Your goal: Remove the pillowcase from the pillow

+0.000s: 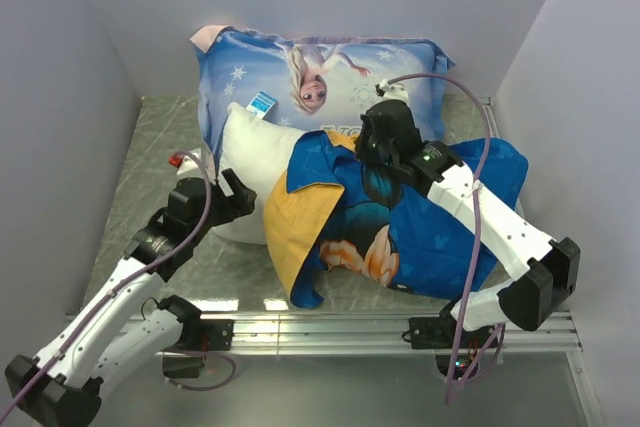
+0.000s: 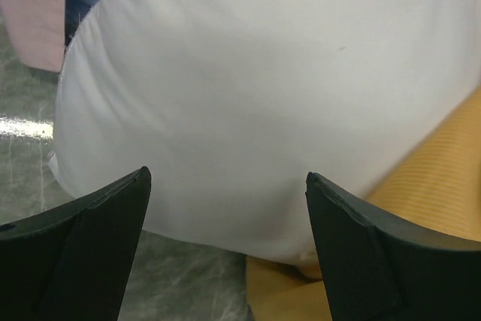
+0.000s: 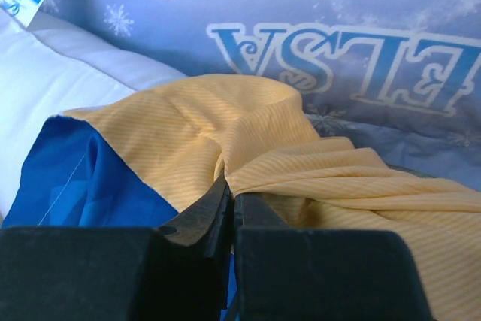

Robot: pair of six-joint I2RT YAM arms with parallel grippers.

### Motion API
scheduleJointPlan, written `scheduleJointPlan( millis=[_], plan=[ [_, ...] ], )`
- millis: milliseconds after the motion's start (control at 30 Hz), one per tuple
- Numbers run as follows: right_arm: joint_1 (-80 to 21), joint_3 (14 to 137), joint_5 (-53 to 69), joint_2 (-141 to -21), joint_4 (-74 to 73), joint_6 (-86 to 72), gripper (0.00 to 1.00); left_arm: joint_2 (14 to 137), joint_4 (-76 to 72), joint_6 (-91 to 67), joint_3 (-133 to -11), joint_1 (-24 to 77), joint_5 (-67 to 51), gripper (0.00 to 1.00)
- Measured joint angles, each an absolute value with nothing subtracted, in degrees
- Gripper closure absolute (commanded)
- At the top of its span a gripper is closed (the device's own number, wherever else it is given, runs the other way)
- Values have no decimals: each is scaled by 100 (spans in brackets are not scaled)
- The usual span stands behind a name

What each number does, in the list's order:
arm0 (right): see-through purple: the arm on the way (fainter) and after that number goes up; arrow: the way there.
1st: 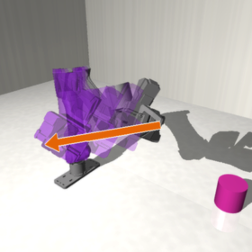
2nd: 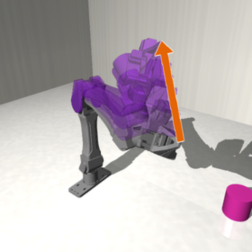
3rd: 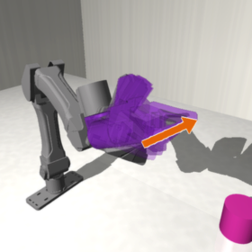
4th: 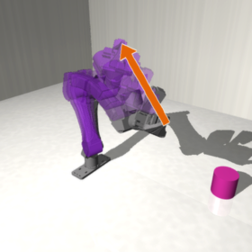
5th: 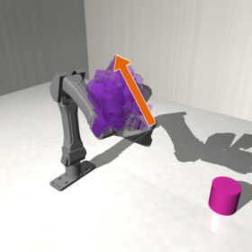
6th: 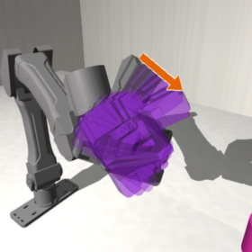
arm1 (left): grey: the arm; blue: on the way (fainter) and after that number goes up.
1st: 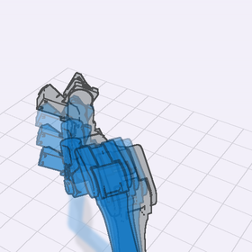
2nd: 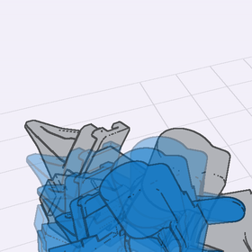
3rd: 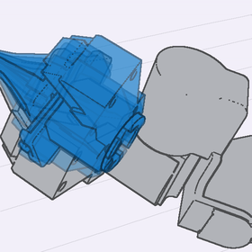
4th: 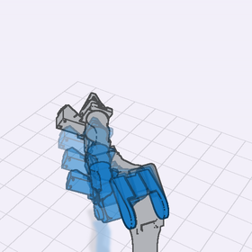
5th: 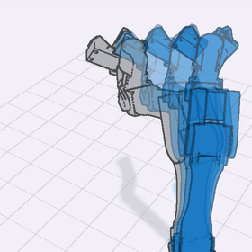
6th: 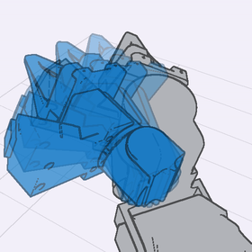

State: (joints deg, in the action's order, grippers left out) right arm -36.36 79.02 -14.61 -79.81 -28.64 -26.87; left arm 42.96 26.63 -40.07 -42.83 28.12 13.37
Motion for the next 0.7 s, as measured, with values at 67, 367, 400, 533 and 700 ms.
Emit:
scheduleJointPlan(
  millis=[67,367,400,533,700],
  plan=[
    [-3540,7902,-1347,-7996,-2851,-2672,93,4425,2512,-3966,-4104,2757,1302,9],
    [-3446,7787,-1083,-7985,-2615,-2630,96,5417,1041,-3857,-4001,1643,119,1],
    [-3446,7752,-1079,-7985,-2578,-2630,97,5533,851,-3887,-3955,1562,-49,1],
    [-3444,7640,-1055,-7999,-2443,-2630,99,6108,255,-4086,-3911,1479,-532,27],
    [-3446,7561,-976,-8044,-2303,-2637,100,6473,-156,-4368,-3909,1459,-941,100]
  ],
)
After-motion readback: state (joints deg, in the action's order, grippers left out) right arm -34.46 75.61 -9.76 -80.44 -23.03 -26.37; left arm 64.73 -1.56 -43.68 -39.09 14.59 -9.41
